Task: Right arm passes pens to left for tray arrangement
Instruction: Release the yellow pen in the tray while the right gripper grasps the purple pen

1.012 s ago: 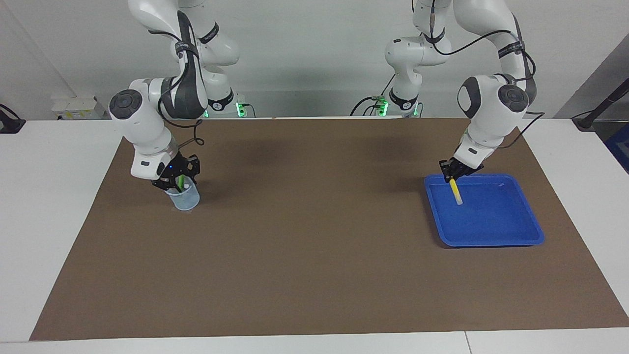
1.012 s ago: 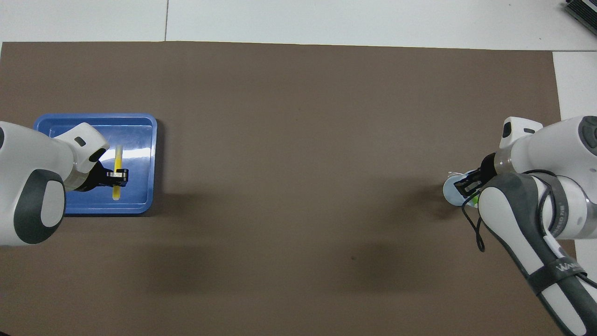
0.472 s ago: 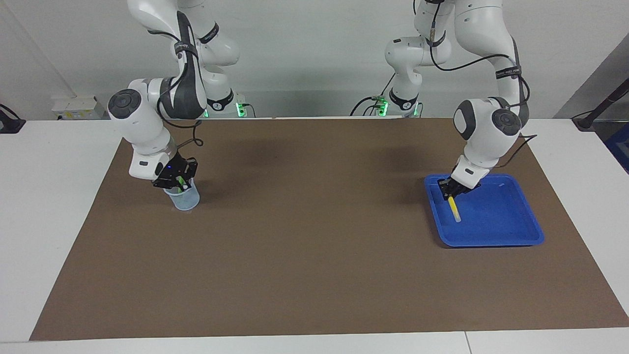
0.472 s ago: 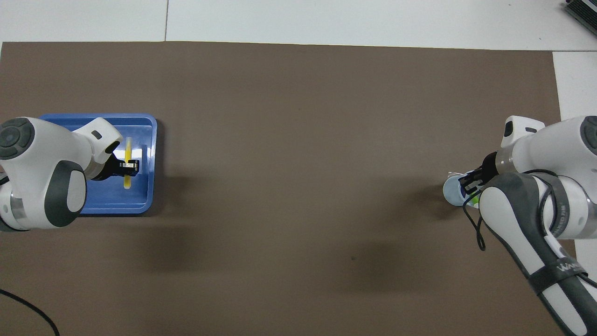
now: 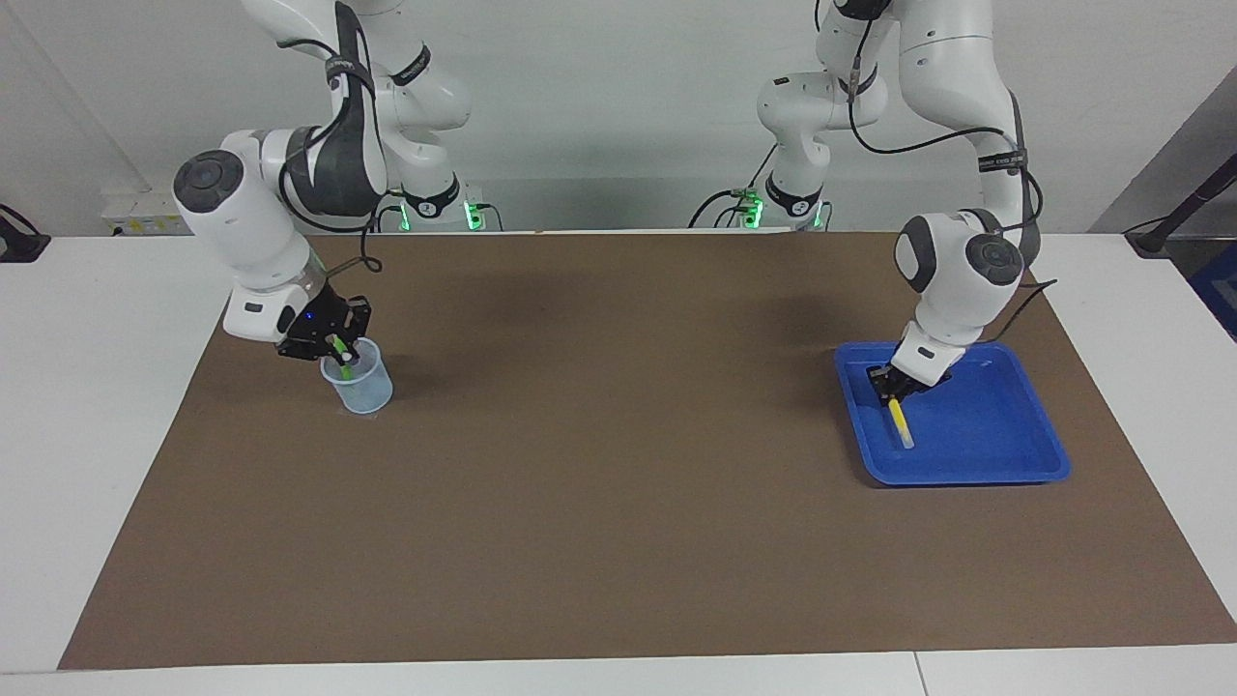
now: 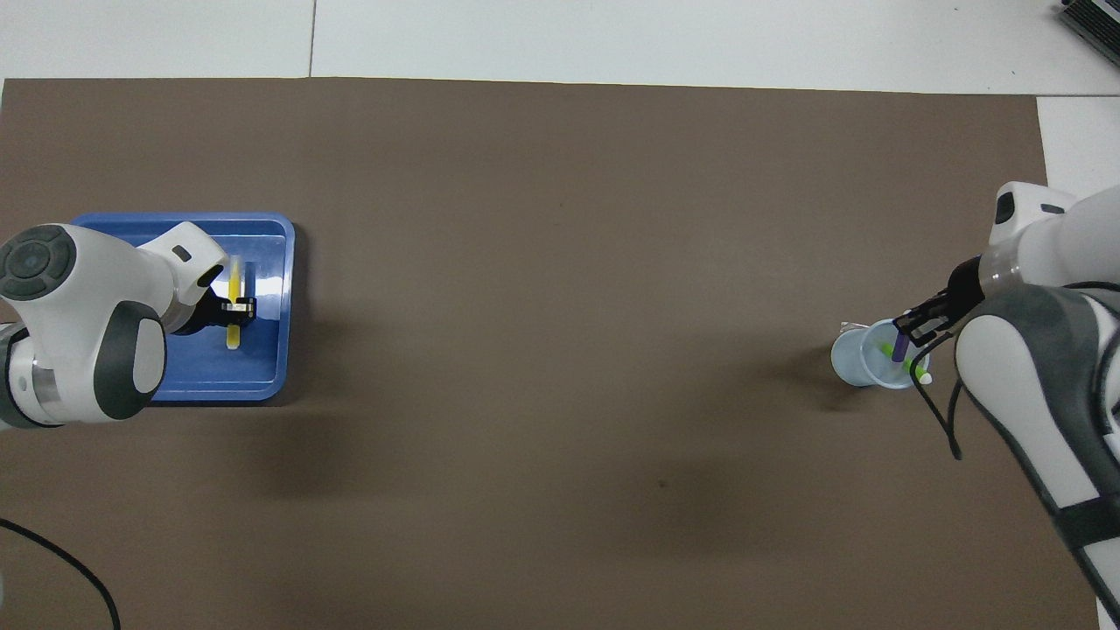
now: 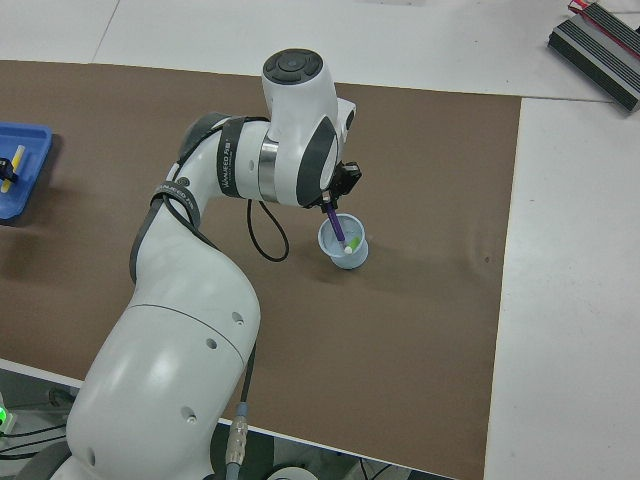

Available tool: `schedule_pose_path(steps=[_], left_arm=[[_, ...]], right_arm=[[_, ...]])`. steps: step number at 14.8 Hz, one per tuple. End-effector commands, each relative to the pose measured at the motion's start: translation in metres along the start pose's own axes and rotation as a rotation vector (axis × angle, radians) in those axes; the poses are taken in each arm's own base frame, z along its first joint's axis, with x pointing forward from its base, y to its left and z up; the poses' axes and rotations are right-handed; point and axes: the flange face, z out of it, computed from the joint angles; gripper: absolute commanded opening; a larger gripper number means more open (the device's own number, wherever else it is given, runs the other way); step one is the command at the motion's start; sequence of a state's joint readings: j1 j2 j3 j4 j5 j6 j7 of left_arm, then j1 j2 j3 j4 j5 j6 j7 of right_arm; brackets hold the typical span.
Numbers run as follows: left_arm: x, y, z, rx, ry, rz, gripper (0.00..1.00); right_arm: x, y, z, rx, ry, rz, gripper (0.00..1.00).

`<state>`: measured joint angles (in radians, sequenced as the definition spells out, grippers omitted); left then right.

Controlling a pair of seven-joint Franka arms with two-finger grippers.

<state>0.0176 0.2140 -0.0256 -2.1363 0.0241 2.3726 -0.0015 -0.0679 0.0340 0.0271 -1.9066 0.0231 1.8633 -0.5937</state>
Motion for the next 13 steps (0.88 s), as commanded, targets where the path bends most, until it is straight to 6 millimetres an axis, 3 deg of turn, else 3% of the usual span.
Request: schedule_pose_path(steps=[1,3,5,7,10,13], left_arm=[[0.001,-0.002,0.009,0.012,0.015,0.016,0.16],[0.001,0.001,0.009,0.01,0.013,0.005,0.72],[0.001,0.004,0.009,0.003,0.007,-0.07,0.84],[0.002,0.004,0.007,-0.02,-0.003,-0.106,0.96],[0.013,0.005,-0.014,-0.134,-0.038,-0.216,0.96],[0.025,0.006,-0.051,-0.215,-0.088,-0.282,0.95]], right_arm=[[0.0,-0.001,-0.055,0.007,-0.011,0.003,0.0],[0.005,-0.011,-0.085,0.009,0.02,0.039,0.0],[0.02,-0.033,-0.109,0.05,0.095,0.08,0.0],[0.035,-0.058,-0.118,0.132,0.147,0.188,0.0],[0.054,-0.088,-0.118,0.263,0.189,0.384,0.0],[0.07,-0.123,-0.117,0.342,0.21,0.524,0.0]])
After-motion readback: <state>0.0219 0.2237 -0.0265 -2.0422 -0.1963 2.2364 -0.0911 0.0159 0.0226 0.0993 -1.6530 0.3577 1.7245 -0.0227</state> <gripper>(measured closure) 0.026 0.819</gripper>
